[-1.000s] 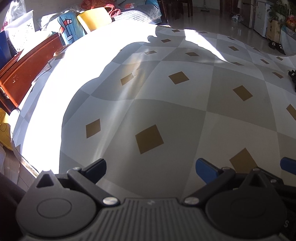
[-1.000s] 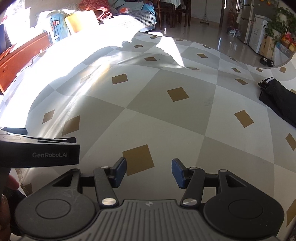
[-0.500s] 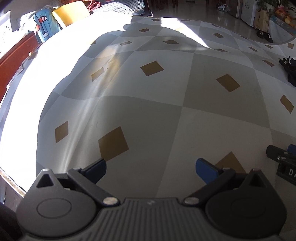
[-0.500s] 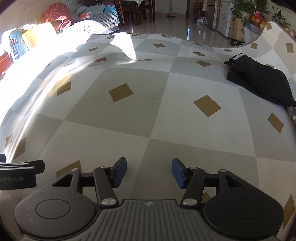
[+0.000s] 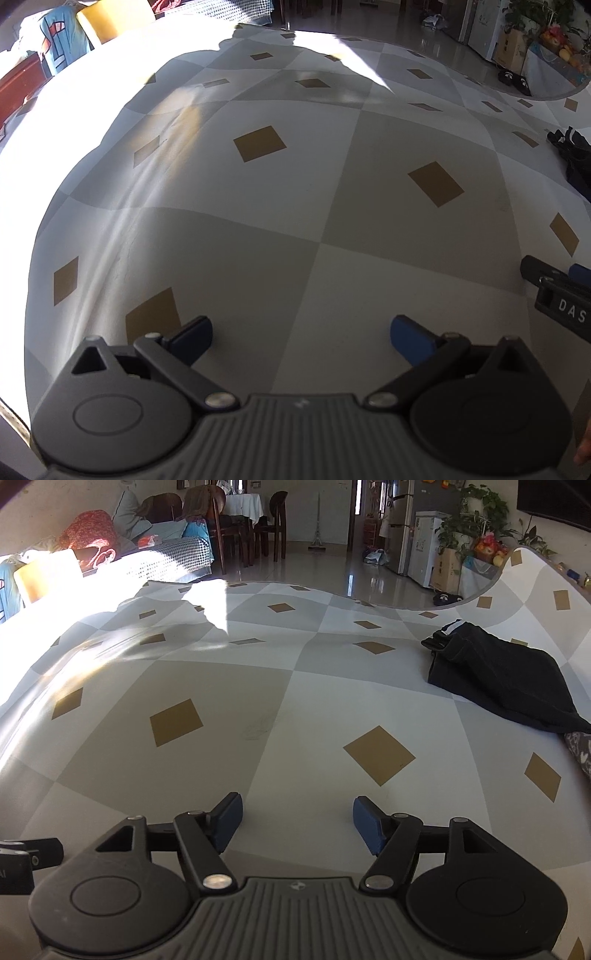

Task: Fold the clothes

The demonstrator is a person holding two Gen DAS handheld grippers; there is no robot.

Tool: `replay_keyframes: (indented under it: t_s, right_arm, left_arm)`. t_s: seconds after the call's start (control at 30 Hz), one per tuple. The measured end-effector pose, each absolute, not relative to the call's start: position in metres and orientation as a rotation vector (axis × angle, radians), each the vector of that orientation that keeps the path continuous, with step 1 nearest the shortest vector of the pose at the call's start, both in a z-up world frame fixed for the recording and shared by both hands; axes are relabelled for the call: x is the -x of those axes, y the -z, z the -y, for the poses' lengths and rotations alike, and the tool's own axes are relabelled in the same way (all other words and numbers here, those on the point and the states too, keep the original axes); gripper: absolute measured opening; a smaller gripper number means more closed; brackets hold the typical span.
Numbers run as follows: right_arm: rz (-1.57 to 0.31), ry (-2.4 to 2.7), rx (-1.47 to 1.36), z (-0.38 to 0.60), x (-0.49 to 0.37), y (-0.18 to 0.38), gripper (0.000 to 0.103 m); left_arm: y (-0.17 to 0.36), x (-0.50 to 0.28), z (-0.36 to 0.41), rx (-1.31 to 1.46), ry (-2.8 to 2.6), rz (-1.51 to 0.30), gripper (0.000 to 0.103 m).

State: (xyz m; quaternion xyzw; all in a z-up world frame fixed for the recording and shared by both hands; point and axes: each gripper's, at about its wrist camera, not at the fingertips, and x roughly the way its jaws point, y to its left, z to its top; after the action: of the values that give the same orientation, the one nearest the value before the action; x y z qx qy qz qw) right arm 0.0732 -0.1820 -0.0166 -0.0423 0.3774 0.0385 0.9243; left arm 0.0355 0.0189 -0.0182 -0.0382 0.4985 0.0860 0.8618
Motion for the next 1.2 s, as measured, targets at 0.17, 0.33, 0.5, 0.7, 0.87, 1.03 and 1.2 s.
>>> replay_keyframes:
  t_s: [0.17,0.33,0.5,0.7,0.87,1.03,1.2]
  right_arm:
    - [-0.725,-0.061,0.087,0.184,-0.09,0.021,0.067]
    - [-0.679,-0.063,0.087,0.183,-0.102,0.025,0.068]
    - [-0.677,-0.076,0.078,0.181,-0.114,0.026,0.073]
    - [-0.676,-0.086,0.075,0.183,-0.124,0.03,0.086]
    - [-0.67,-0.084,0.075,0.183,-0.122,0.03,0.087]
    - [-0.671,-0.081,0.074,0.184,-0.122,0.03,0.089]
    - [-0.672,-0.08,0.073,0.184,-0.122,0.03,0.09]
  left_arm:
    - [0.021,-0.05,-0.014,0.085,-0.157,-1.037,0.103]
    - [0.023,-0.062,-0.01,0.08,-0.146,-1.026,0.103]
    - [0.024,-0.072,-0.01,0.085,-0.154,-1.01,0.103]
    - [0.026,-0.073,-0.008,0.076,-0.156,-0.983,0.103]
    - [0.026,-0.07,-0.007,0.066,-0.146,-0.971,0.103]
    - [0.027,-0.064,-0.007,0.051,-0.124,-0.952,0.103]
    - [0.026,-0.061,-0.007,0.045,-0.107,-0.957,0.103]
